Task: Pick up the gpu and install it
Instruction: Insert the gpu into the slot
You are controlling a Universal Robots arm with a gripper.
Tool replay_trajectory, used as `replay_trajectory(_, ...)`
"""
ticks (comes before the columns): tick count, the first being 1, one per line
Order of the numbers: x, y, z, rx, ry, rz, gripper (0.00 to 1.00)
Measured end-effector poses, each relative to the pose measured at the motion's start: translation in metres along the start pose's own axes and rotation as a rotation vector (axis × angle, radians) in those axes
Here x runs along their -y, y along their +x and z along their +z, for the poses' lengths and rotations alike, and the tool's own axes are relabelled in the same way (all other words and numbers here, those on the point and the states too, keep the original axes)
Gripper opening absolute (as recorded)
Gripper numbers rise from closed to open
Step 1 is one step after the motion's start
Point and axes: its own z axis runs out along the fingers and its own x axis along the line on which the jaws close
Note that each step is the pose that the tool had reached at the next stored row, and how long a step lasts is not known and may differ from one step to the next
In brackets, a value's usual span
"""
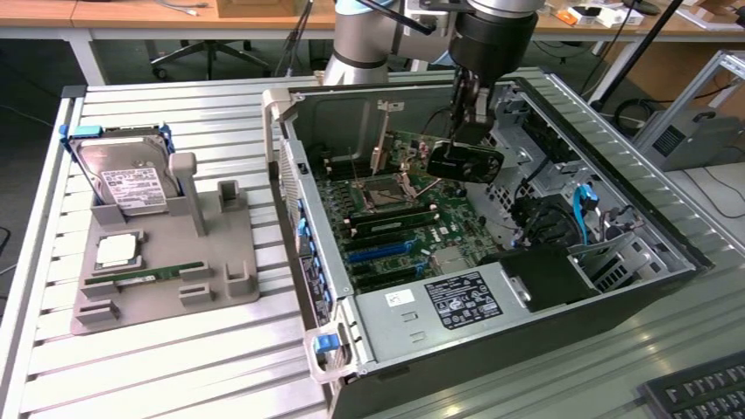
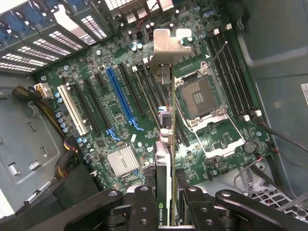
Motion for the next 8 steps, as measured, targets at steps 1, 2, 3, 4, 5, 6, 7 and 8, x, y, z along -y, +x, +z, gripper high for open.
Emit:
replay_trajectory(1, 0.0, 0.0, 0.0, 0.0, 0.0001, -0.001, 0.27)
replay_trajectory(2, 0.0, 0.0, 0.0, 0.0, 0.0001, -0.001, 0.27)
replay_trajectory(3, 0.0, 0.0, 0.0, 0.0, 0.0001, -0.002, 0.27)
replay_trajectory(4, 0.0, 0.0, 0.0, 0.0, 0.0001, -0.002, 0.27)
replay_trajectory(5, 0.0, 0.0, 0.0, 0.0, 0.0002, -0.003, 0.27)
replay_trajectory(6, 0.0, 0.0, 0.0, -0.0001, 0.0002, -0.004, 0.27)
replay_trajectory(7, 0.0, 0.0, 0.0, -0.0001, 0.0003, -0.004, 0.27)
replay_trajectory(8, 0.0, 0.0, 0.0, -0.0001, 0.0003, -0.005, 0.27)
